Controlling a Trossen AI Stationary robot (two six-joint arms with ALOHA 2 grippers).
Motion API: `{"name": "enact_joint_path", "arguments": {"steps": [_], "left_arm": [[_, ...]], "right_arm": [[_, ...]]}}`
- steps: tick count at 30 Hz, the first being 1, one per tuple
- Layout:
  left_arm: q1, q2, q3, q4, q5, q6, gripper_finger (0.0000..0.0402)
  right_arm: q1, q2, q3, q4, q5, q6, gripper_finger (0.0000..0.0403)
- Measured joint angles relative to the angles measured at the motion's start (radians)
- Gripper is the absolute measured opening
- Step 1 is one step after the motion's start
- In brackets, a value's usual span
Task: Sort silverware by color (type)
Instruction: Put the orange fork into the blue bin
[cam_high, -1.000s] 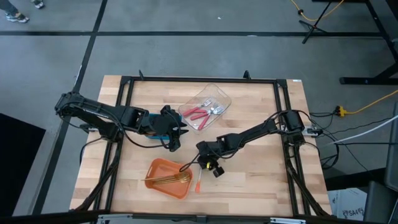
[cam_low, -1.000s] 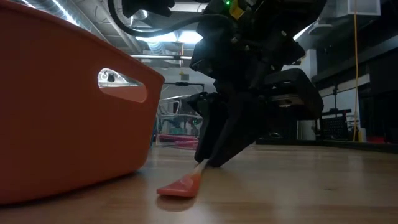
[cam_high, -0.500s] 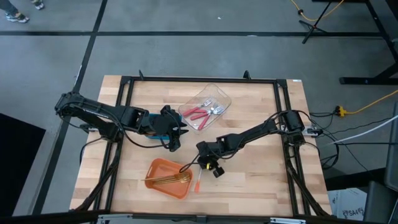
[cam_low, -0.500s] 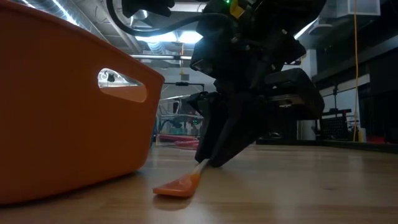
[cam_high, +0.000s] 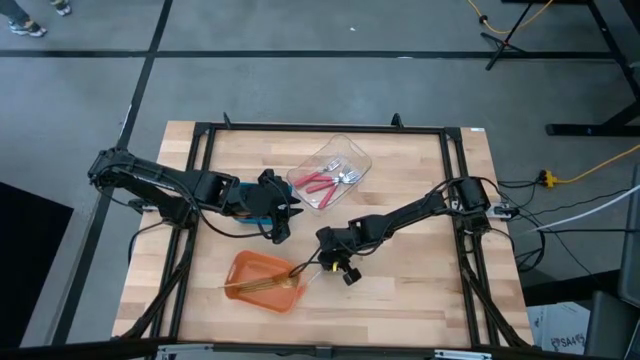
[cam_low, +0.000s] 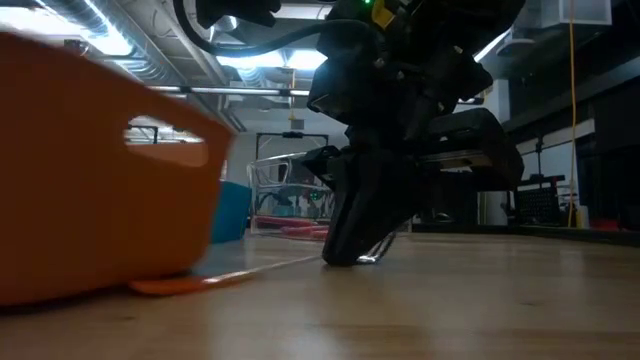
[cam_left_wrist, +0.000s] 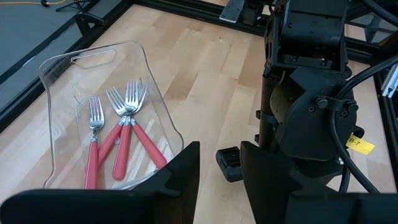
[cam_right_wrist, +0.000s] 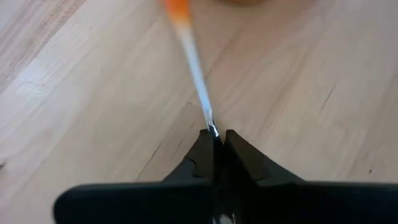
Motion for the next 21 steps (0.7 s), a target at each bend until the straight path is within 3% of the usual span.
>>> {"name": "enact_joint_path", "arguments": {"steps": [15, 21], "left_arm": [[0.000, 0.000, 0.000, -0.013, 0.000, 0.007, 0.0109], [0.000, -0.019, 0.000, -0.042, 0.001, 0.007, 0.0109]], "right_arm": [[0.000, 0.000, 0.000, -0.002, 0.003, 0.003, 0.0005], [0.000, 0.000, 0.000, -0.002, 0.003, 0.004, 0.0019]]}}
